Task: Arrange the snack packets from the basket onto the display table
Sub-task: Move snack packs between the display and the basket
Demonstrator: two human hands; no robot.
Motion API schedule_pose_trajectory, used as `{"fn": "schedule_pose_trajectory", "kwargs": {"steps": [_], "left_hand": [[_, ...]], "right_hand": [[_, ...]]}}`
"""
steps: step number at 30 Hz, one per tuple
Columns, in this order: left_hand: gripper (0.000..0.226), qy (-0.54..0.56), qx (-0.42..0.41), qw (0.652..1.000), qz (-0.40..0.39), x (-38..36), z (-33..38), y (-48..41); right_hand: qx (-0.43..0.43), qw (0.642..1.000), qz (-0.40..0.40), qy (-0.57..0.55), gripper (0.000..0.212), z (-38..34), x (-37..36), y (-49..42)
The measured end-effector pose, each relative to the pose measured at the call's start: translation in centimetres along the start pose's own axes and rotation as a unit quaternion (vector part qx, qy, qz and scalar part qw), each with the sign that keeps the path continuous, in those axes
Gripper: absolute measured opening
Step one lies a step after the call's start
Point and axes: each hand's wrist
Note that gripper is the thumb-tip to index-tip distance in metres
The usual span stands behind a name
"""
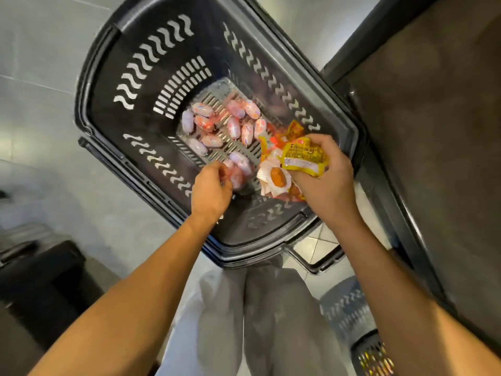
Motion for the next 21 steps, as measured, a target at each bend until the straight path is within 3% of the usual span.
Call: {"fn": "schedule_pose_trajectory", "kwargs": {"steps": [7, 14, 21], "left_hand": [[0.027, -0.088, -0.104, 0.990, -0.027, 11.0, 7.7, 9.7], [0.044, -0.191, -0.257, 0.947, 0.004, 23.5, 18.2, 22.5], [0.026, -0.232, -0.419, 0.877, 0.024, 30.0, 24.8, 32.3]], "right_hand": [[-0.034, 0.999, 0.005, -0.039, 0.043, -10.5, 6.1, 6.3], [0.018, 0.998, 0.051, -0.021, 0.050, -24.4, 14.9, 17.1], [0.034, 0.987, 0.148, -0.052, 0.048, -31.9, 21.4, 28.3]]}}
Point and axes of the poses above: each hand's wrist, its own y-axis away from the middle knuckle, its own x-axis out of the back of the hand, z = x × y, and after that the axes turned 4 degrees about y, right-handed
